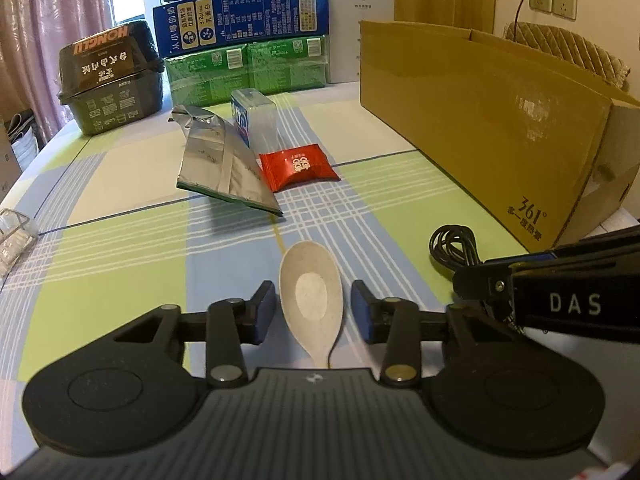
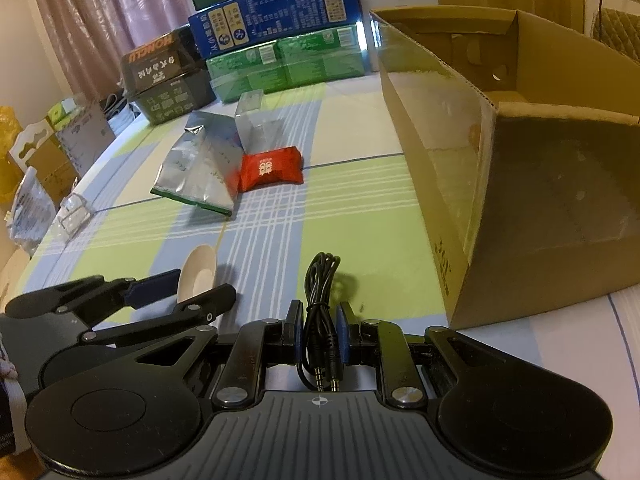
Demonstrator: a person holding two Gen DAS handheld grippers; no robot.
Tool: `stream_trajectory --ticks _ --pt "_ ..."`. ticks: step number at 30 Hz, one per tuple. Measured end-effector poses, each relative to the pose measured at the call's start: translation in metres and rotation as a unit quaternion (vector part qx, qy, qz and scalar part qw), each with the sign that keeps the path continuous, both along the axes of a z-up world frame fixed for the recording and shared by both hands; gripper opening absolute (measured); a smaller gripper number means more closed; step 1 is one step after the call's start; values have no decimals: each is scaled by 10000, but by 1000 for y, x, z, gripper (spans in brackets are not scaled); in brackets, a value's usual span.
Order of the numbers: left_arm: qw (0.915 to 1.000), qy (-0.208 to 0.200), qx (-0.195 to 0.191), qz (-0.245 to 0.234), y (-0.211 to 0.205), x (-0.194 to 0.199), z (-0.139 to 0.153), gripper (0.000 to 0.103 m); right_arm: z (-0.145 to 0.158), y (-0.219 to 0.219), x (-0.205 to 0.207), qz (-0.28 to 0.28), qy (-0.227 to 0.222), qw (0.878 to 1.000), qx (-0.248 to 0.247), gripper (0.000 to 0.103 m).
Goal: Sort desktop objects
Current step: 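Carry the spoon and cable over the cardboard box with both tools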
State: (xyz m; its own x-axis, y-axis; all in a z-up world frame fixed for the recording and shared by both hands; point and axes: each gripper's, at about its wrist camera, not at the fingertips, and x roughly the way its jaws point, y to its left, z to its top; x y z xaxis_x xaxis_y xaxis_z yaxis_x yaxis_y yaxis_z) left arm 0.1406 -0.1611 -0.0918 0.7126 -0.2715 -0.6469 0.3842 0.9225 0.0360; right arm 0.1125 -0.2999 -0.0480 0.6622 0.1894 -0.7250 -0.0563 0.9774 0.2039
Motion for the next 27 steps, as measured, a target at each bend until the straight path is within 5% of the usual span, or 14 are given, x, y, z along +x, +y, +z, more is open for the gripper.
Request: stream_trajectory --ticks 12,27 --pt "9998 124 -143 82 5 -4 5 27 5 1 -1 63 -98 9999 -51 14" --pt "9970 145 -623 429 20 -23 48 27 38 -1 -18 68 -400 9992 -16 14"
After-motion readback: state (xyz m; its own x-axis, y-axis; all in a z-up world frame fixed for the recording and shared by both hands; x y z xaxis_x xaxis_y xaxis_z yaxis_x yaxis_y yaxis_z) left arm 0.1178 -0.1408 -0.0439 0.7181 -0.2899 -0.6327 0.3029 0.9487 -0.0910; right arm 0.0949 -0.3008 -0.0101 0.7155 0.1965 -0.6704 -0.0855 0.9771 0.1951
